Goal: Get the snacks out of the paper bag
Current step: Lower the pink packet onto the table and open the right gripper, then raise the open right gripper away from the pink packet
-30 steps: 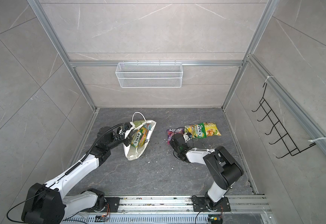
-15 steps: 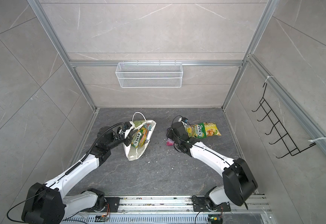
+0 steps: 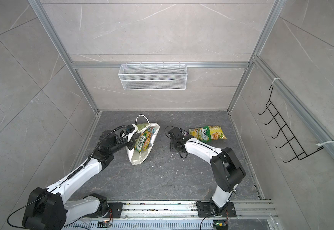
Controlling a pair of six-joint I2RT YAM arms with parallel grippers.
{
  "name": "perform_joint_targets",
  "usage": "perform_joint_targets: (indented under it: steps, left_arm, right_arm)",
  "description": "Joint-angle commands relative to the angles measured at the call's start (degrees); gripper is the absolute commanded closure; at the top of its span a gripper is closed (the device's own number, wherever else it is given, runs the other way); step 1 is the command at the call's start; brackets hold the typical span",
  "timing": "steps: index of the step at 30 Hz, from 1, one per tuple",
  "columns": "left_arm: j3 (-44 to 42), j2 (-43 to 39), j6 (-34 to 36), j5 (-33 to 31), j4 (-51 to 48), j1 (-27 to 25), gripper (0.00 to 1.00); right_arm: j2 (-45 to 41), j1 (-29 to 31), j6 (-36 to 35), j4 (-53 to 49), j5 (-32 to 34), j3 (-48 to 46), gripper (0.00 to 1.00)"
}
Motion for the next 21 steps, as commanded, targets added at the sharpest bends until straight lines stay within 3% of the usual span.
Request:
perform_joint_targets:
  steps: [1, 21]
  left_arm:
    - [1.3, -0.1, -1.3, 3.8, 4.4, -0.5, 1.00]
    - [1.0, -1.3, -1.5, 3.0, 2.9, -0.5, 1.00]
  right_arm:
    - [2.9, -0.4, -0.3, -2.1, -1.0, 0.5, 0.69]
    - [10.5, -6.1, 1.8, 6.2, -3.1, 4.6, 0.66]
